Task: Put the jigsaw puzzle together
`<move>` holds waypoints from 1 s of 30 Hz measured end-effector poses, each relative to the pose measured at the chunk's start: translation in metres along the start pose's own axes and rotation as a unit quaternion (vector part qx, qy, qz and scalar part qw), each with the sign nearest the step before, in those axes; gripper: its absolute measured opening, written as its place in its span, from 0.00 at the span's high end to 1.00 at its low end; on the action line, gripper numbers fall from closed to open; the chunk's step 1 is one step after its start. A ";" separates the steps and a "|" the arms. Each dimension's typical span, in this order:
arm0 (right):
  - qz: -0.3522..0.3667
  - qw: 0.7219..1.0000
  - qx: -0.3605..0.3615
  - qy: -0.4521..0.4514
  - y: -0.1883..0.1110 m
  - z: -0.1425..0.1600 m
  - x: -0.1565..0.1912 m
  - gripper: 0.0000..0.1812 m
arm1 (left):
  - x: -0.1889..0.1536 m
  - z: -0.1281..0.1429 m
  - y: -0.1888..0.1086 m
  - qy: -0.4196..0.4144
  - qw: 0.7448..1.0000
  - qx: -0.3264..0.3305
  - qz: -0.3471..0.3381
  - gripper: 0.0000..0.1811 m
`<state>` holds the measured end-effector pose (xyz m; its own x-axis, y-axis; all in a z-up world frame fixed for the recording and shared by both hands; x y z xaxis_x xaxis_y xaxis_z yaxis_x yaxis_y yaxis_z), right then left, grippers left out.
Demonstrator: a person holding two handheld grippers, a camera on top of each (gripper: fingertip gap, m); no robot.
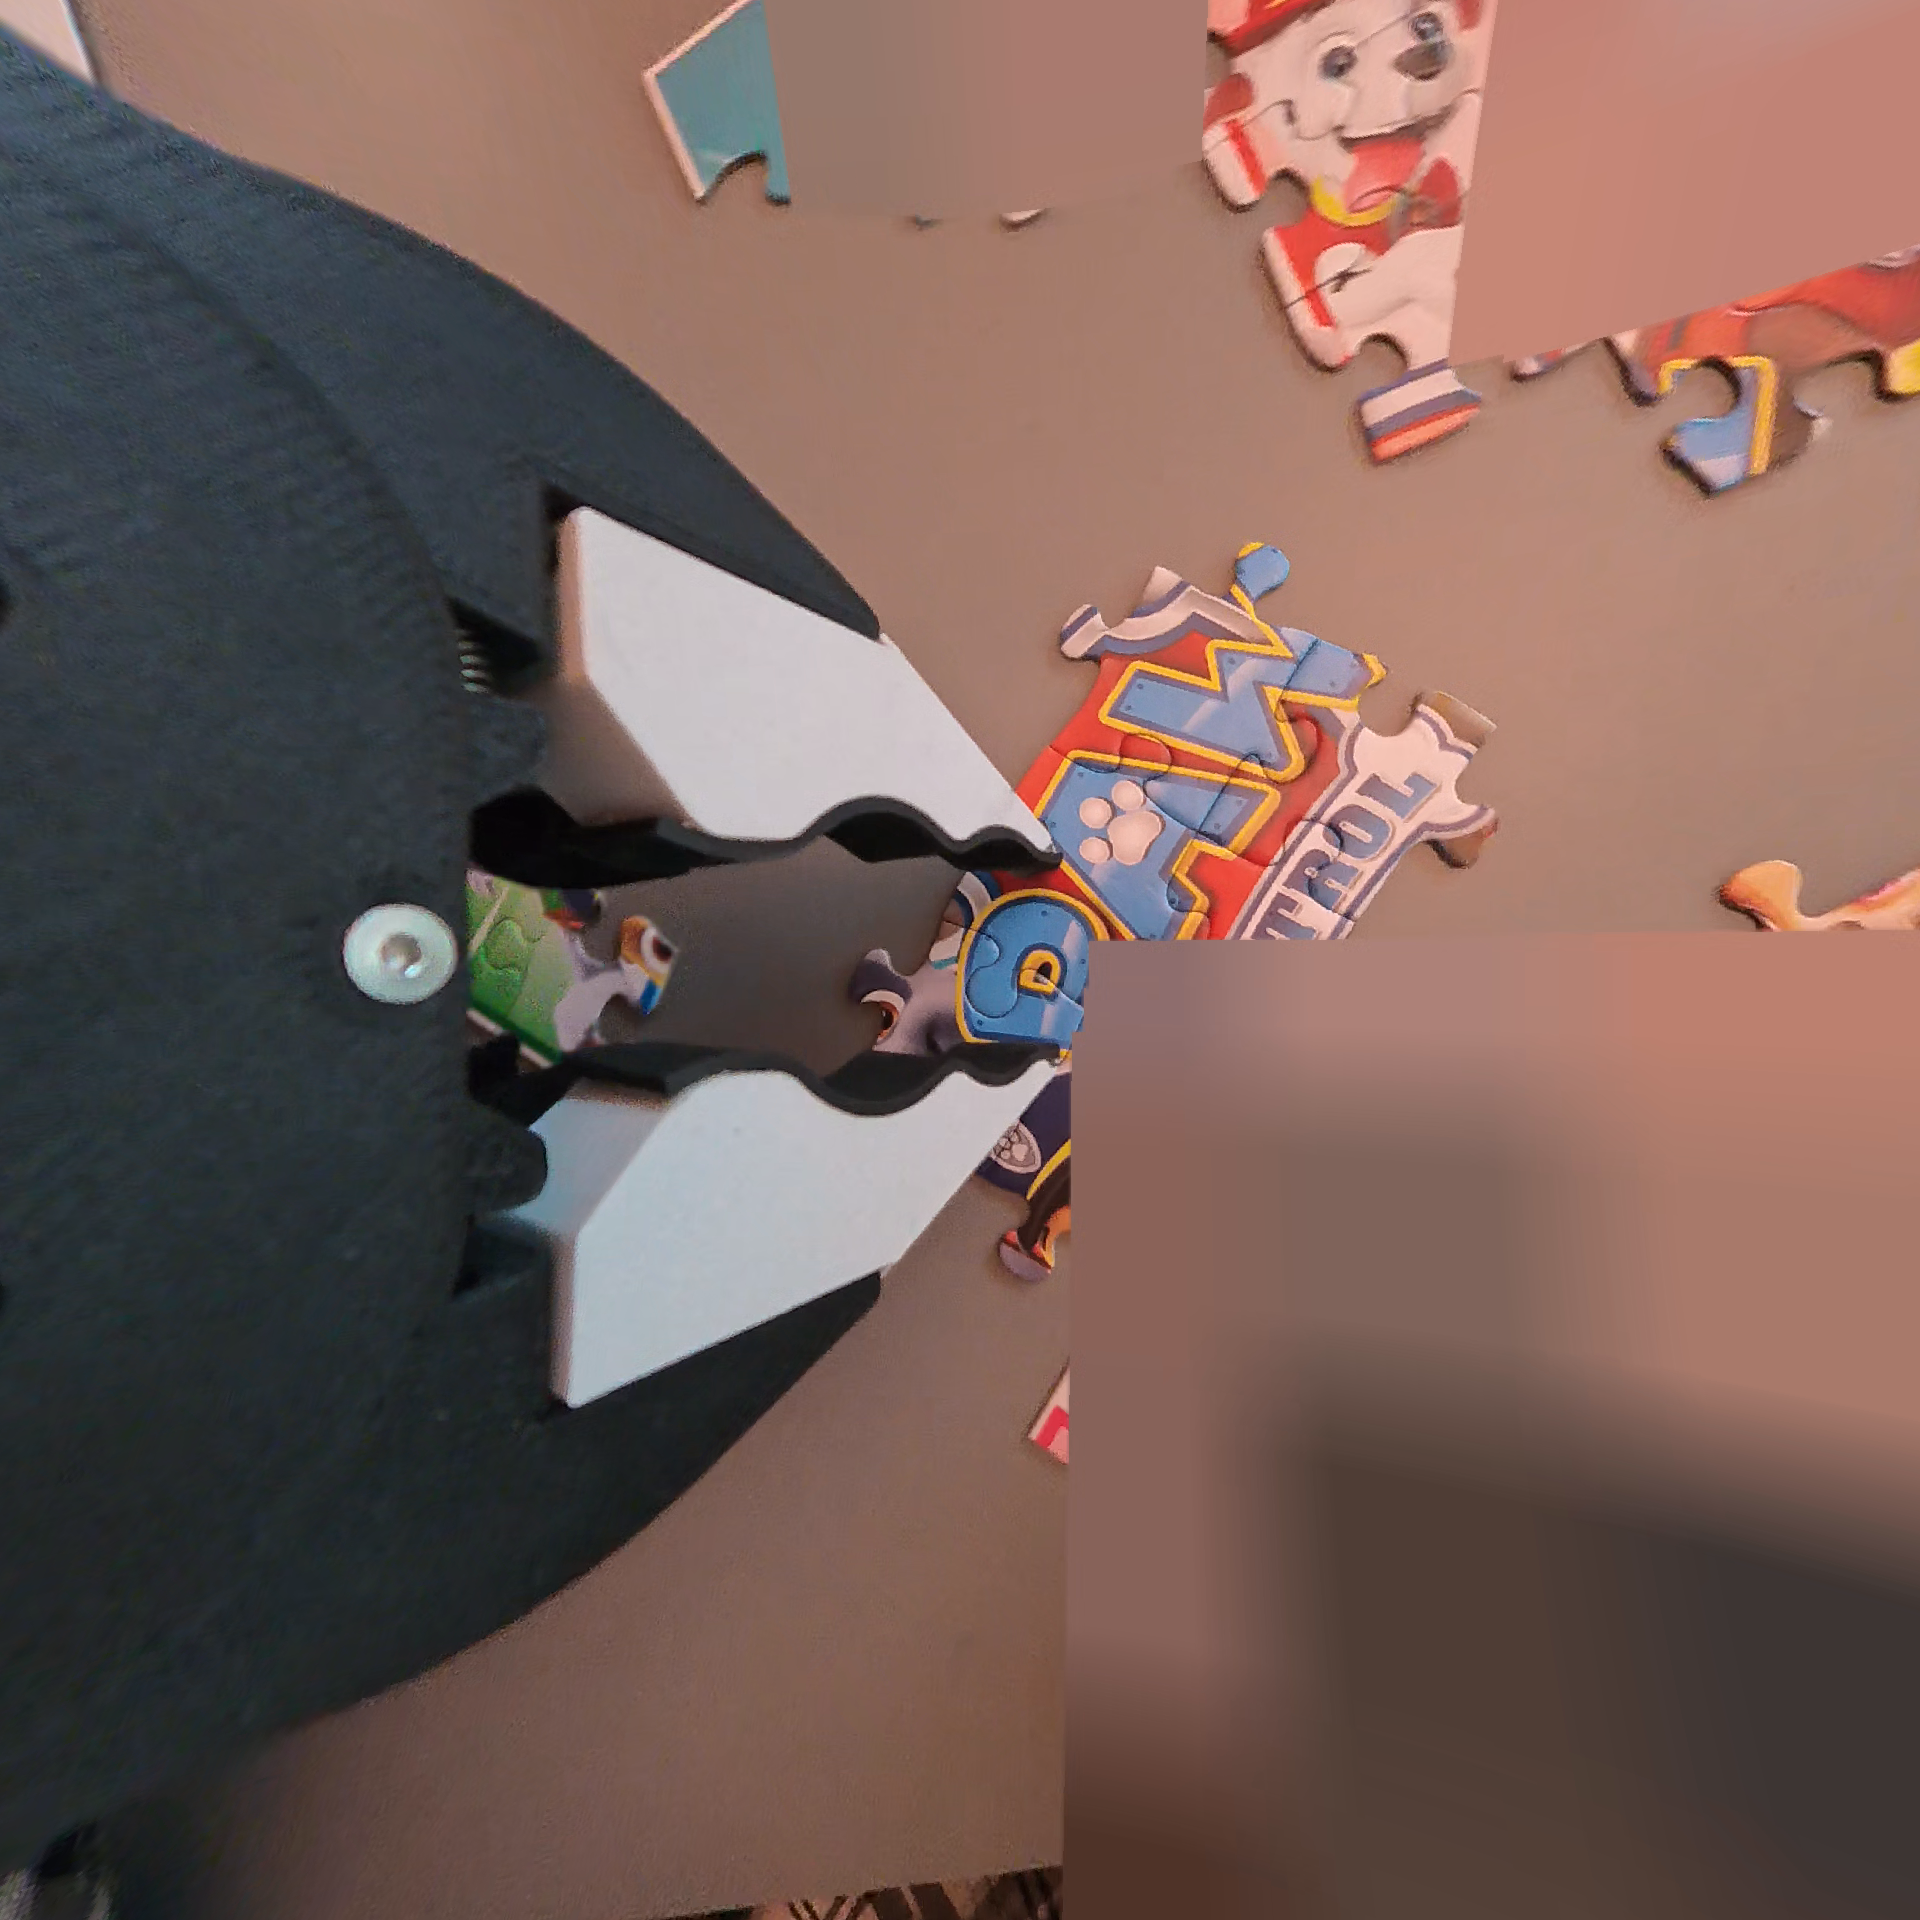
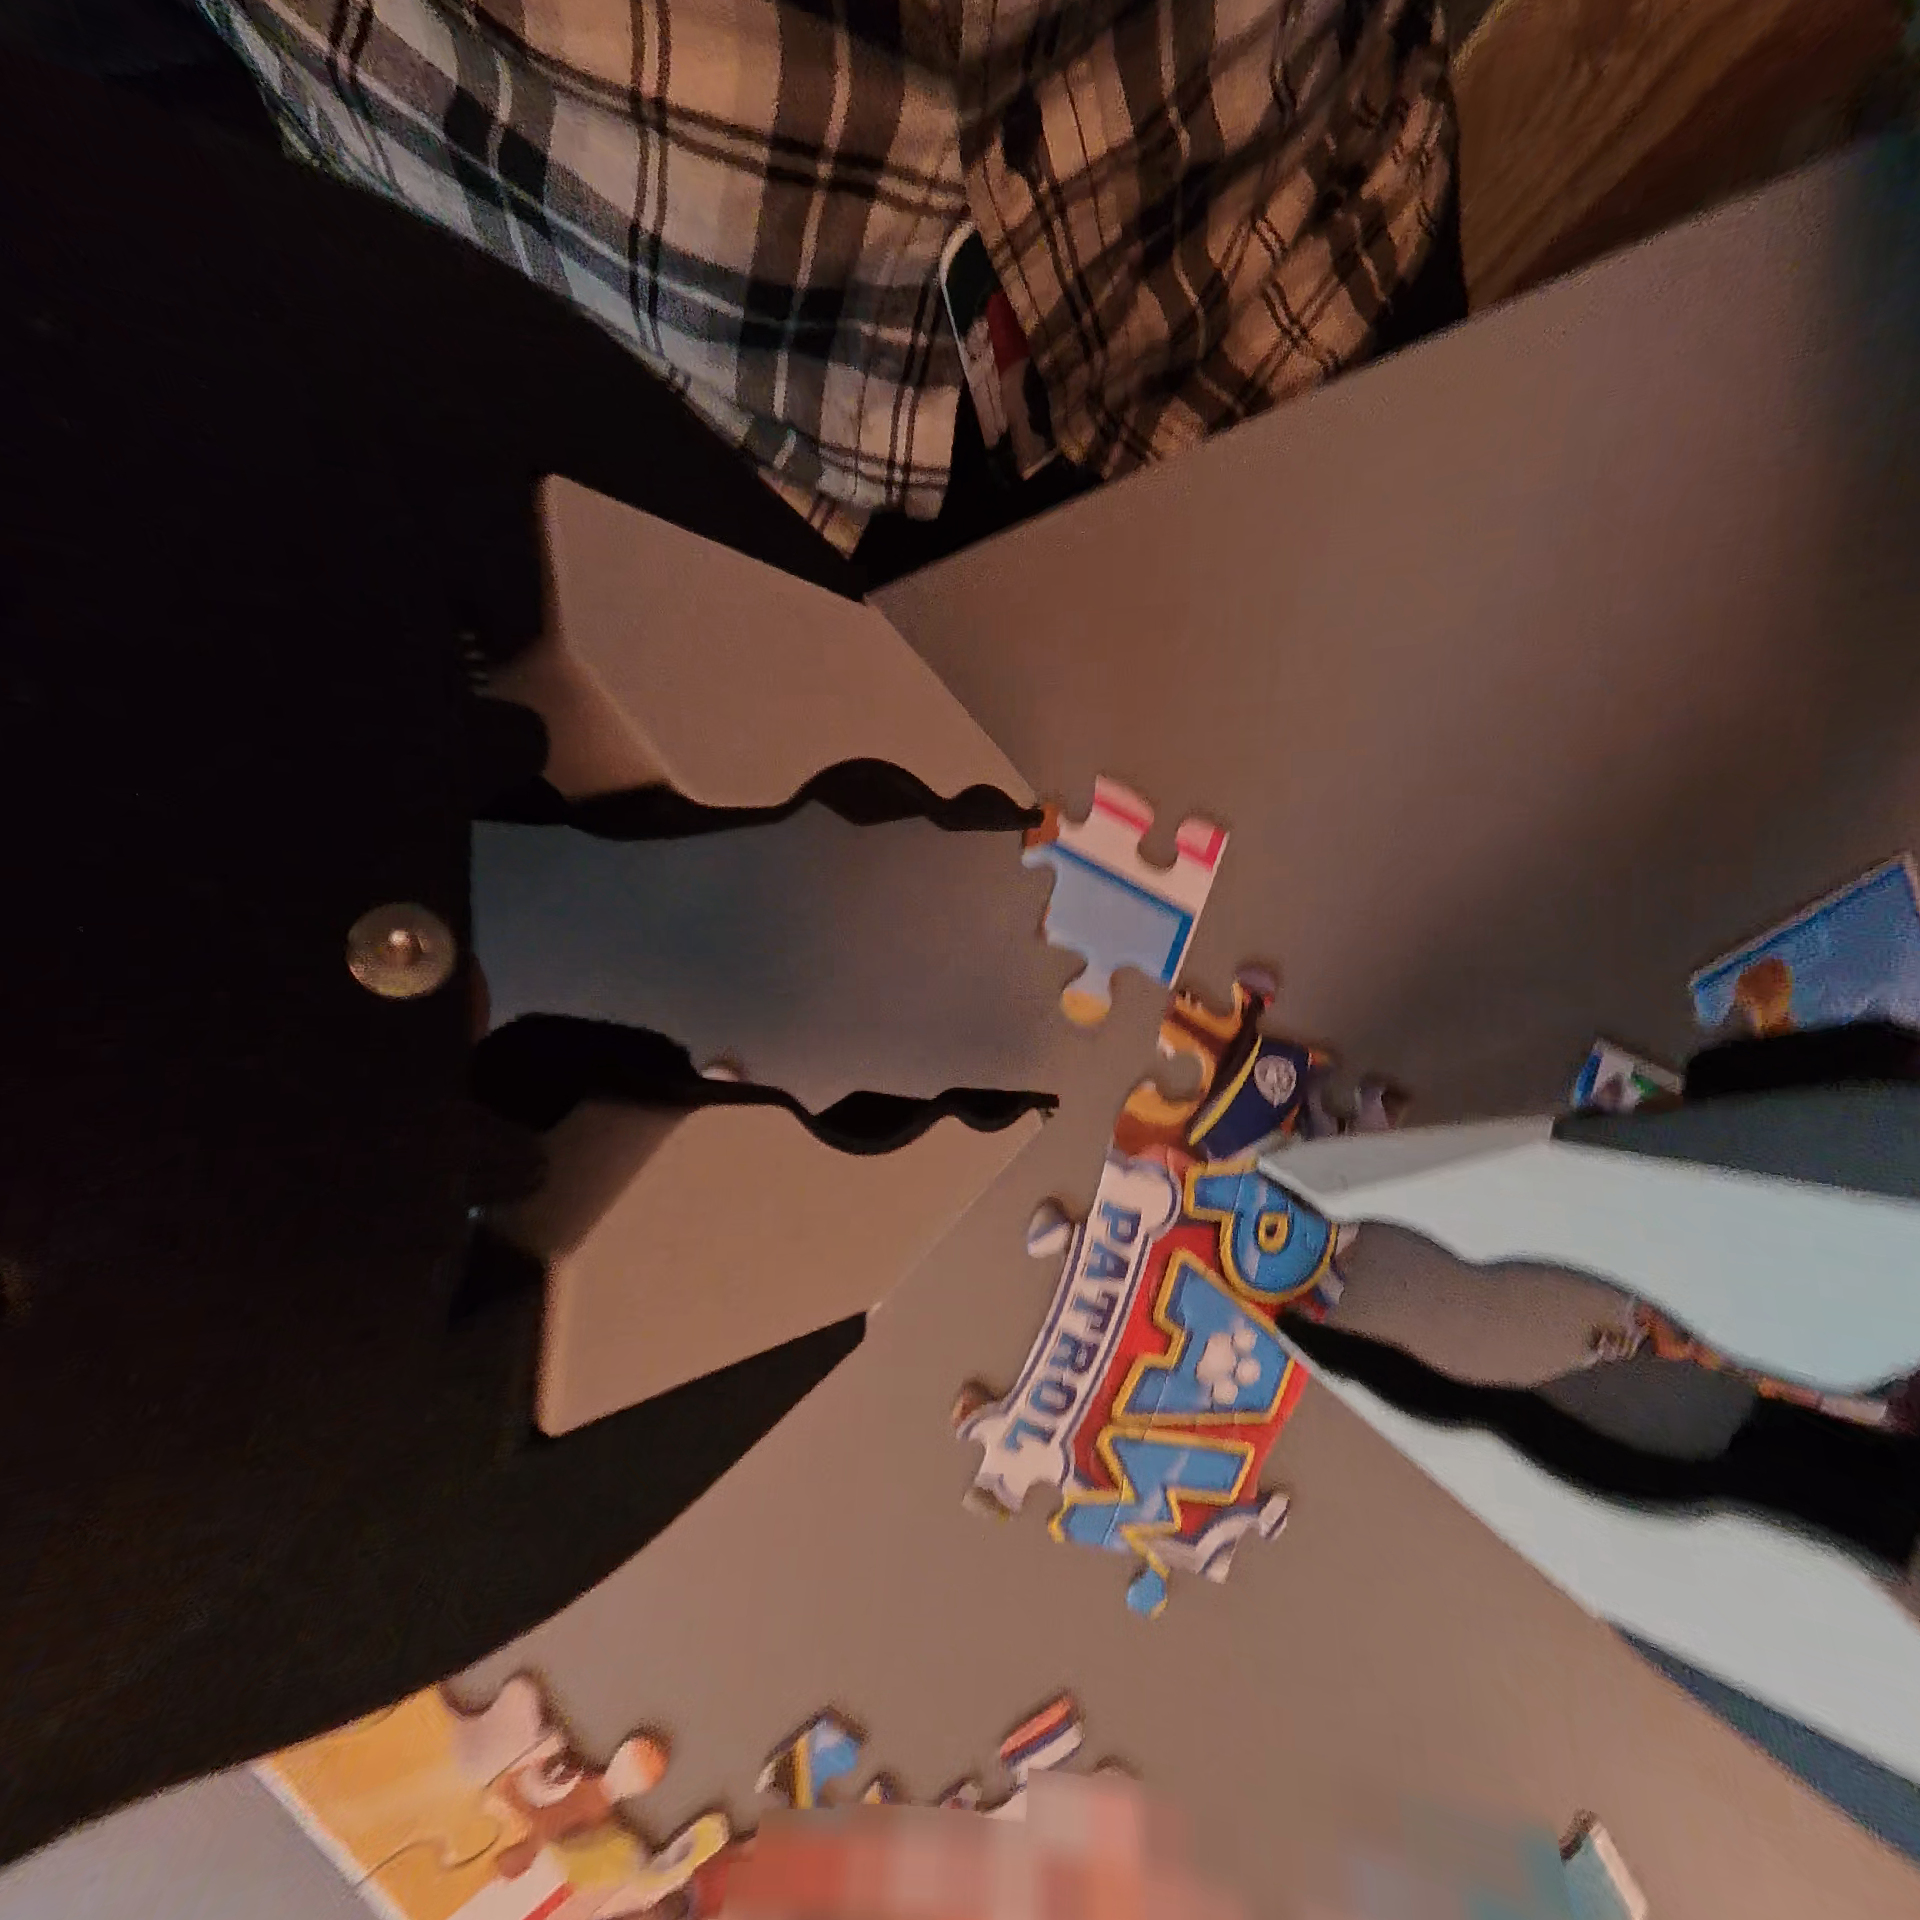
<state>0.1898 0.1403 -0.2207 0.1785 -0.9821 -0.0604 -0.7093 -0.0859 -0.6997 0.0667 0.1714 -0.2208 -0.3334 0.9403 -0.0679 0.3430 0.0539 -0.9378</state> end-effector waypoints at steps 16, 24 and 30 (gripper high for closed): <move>0.060 0.990 0.070 0.109 -0.001 0.022 -0.097 0.70 | 0.010 -0.024 0.006 0.048 0.999 0.005 -0.008 0.82; 0.072 0.990 0.076 0.099 -0.003 0.023 -0.088 0.74 | 0.013 -0.018 0.004 0.026 0.999 -0.016 -0.024 0.81; 0.084 0.988 0.071 0.107 -0.007 0.027 -0.084 0.76 | 0.020 -0.016 0.004 -0.009 0.999 -0.029 -0.019 0.79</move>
<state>0.1985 0.2275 -0.2298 -0.0926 -0.9947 -0.0436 -0.6110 0.0913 -0.7863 0.0753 0.1961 -0.2207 -0.3626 0.9311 -0.0388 0.3803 0.1098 -0.9183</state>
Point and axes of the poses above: each gripper's, where its closed fingertips meet, y out along the fingers, z out of its underside, x = y × z across the jaws, the point moved 6 cm from there along -y, back along the fingers, and after that the axes turned 4 degrees about z, right-handed, at the moved point
